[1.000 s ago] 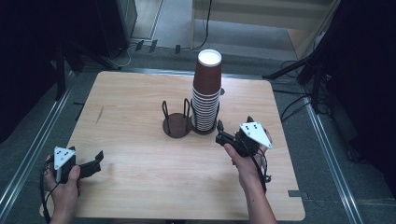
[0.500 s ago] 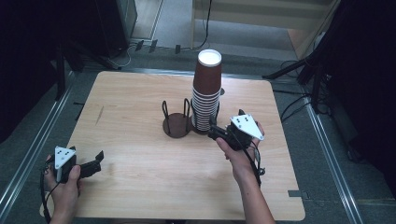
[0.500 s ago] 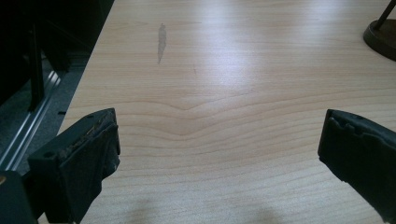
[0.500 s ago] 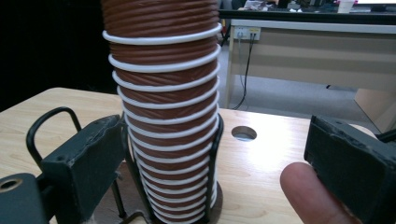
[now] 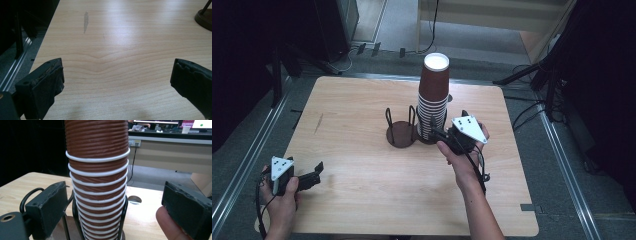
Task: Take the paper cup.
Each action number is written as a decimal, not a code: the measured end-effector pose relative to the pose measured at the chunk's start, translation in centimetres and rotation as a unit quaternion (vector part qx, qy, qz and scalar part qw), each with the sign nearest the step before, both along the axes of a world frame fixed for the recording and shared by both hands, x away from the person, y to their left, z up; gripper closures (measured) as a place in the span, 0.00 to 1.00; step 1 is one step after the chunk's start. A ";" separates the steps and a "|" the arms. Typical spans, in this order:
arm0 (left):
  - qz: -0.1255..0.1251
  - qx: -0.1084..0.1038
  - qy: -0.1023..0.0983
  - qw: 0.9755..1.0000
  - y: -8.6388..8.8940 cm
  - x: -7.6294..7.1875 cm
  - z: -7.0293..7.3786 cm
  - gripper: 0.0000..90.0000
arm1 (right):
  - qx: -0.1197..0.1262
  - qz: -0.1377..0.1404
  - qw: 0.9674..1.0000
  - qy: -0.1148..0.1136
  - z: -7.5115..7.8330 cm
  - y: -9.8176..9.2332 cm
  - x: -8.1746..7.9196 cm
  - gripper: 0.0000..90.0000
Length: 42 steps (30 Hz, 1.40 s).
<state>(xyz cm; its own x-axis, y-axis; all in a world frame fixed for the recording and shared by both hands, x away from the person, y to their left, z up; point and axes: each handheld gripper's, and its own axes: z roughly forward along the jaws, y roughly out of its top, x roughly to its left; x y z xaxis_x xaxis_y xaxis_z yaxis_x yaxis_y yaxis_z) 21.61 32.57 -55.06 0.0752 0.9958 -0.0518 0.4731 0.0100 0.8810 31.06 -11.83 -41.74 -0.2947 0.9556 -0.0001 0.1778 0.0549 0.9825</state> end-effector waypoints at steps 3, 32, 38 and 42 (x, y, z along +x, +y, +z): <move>-0.001 0.000 0.001 1.000 0.0 0.0 0.0 0.00 | 0.002 0.001 1.000 -0.002 0.2 0.2 0.2 0.07; -0.001 0.000 0.004 1.000 0.0 0.1 0.0 0.00 | 0.008 0.021 1.000 -0.021 3.1 2.6 2.5 0.06; -0.001 -0.001 0.004 1.000 0.0 0.1 0.0 0.00 | 0.009 0.017 1.000 -0.020 3.6 3.2 3.6 0.06; -0.001 -0.001 0.004 1.000 0.0 0.1 0.0 0.00 | 0.007 0.012 1.000 -0.016 3.5 3.6 4.3 0.05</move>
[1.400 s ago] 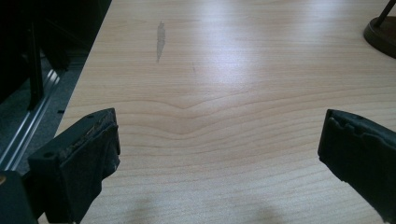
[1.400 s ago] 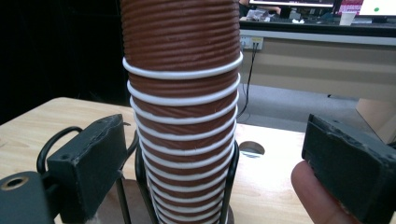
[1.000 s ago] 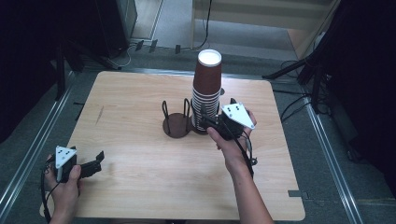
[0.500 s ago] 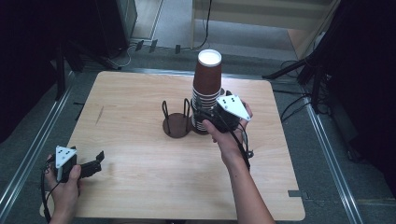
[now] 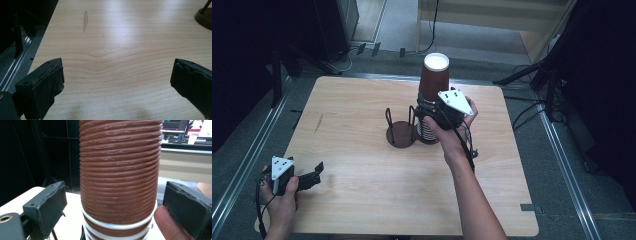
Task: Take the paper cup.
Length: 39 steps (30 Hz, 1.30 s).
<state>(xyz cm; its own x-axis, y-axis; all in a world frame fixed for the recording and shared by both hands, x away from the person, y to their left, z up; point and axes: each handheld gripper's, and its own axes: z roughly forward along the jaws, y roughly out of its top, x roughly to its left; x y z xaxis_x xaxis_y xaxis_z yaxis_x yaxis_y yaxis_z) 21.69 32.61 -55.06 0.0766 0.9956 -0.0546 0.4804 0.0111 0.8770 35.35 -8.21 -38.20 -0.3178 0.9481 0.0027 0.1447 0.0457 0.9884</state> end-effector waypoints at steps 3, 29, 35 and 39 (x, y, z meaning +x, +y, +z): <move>0.000 -0.001 0.000 1.000 0.0 0.0 0.0 0.00 | -0.004 -0.007 1.000 -0.002 -0.1 0.1 0.5 0.05; 0.000 -0.007 0.004 1.000 0.2 0.1 0.0 0.00 | -0.033 -0.024 0.999 0.008 -0.5 1.1 3.2 0.07; 0.001 -0.007 0.005 1.000 0.2 0.1 0.0 0.00 | -0.032 -0.024 0.999 0.008 -0.4 1.1 3.1 0.08; 0.000 -0.007 0.005 1.000 0.2 0.1 0.0 0.00 | -0.033 -0.023 0.999 0.007 -0.3 1.2 3.0 0.08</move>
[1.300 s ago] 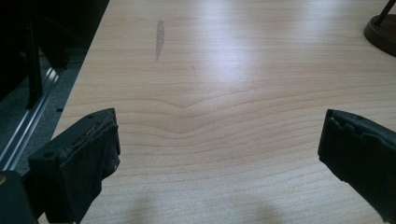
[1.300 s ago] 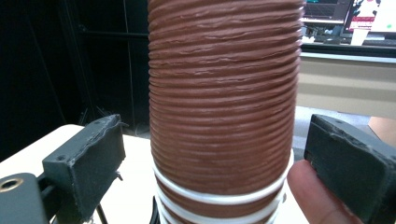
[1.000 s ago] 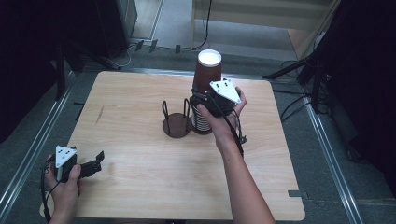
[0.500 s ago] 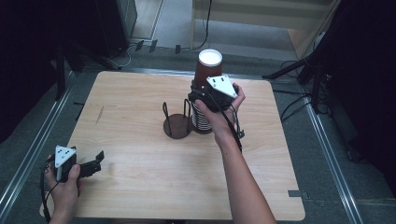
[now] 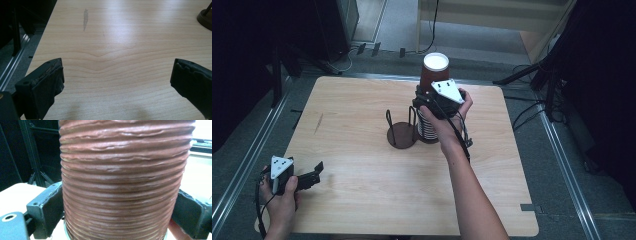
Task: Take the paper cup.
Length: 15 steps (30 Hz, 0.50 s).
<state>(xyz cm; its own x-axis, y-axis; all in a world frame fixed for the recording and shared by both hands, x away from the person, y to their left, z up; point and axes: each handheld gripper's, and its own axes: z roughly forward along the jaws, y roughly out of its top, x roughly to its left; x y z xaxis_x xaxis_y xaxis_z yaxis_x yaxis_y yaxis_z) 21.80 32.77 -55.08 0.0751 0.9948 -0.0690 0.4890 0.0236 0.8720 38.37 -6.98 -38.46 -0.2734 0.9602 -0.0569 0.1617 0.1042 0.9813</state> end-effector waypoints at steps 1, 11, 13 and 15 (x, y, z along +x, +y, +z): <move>0.000 0.000 0.000 1.000 0.0 0.0 0.0 0.00 | 0.000 0.000 1.000 0.000 0.0 0.0 0.0 0.08; 0.000 0.000 0.000 1.000 0.0 0.0 0.0 0.00 | 0.011 0.003 1.000 -0.022 1.5 -0.1 -0.2 0.10; 0.000 0.000 0.000 1.000 0.0 0.0 0.0 0.00 | 0.010 0.005 1.000 -0.024 1.9 0.0 -0.3 0.10; -0.001 0.000 0.000 1.000 0.0 0.0 0.0 0.00 | 0.011 0.005 0.999 -0.030 2.4 0.1 -0.3 0.10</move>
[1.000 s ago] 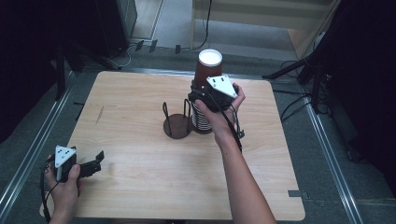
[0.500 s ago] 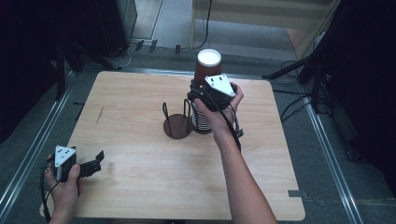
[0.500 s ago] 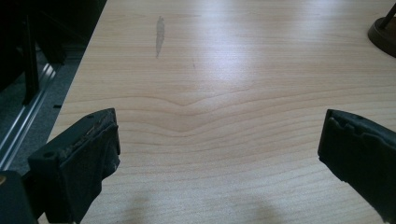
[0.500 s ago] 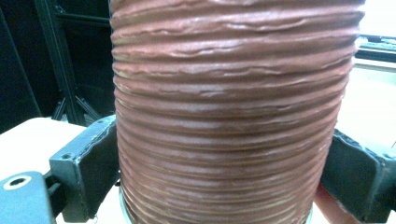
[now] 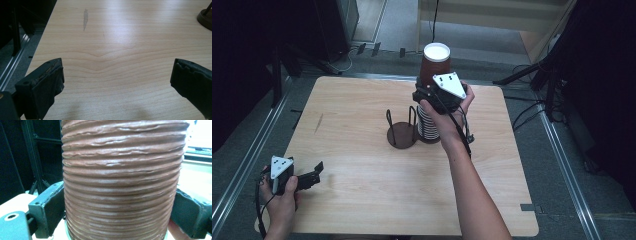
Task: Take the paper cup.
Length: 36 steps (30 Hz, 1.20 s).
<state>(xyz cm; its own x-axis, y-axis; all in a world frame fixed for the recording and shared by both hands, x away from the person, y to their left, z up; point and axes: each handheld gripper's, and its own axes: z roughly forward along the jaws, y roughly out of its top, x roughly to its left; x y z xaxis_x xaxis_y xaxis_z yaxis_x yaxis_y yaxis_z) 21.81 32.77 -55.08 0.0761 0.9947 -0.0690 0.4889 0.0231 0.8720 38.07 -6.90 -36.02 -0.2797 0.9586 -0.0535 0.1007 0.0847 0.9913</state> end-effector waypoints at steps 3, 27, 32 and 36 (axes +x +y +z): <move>0.000 0.000 0.000 1.000 0.0 0.0 0.0 0.00 | 0.001 0.001 1.000 -0.006 0.5 0.1 -0.1 0.10; 0.001 -0.001 -0.001 1.000 0.0 0.0 0.0 0.00 | 0.020 0.007 0.999 -0.050 4.6 -0.2 -0.8 0.10; 0.001 -0.001 -0.002 1.000 0.0 0.0 0.0 0.00 | 0.021 0.003 0.998 -0.059 5.5 -0.7 -1.0 0.10; 0.000 0.001 -0.002 1.000 0.0 0.0 0.0 0.00 | 0.022 0.000 0.998 -0.063 5.8 -1.1 -1.2 0.10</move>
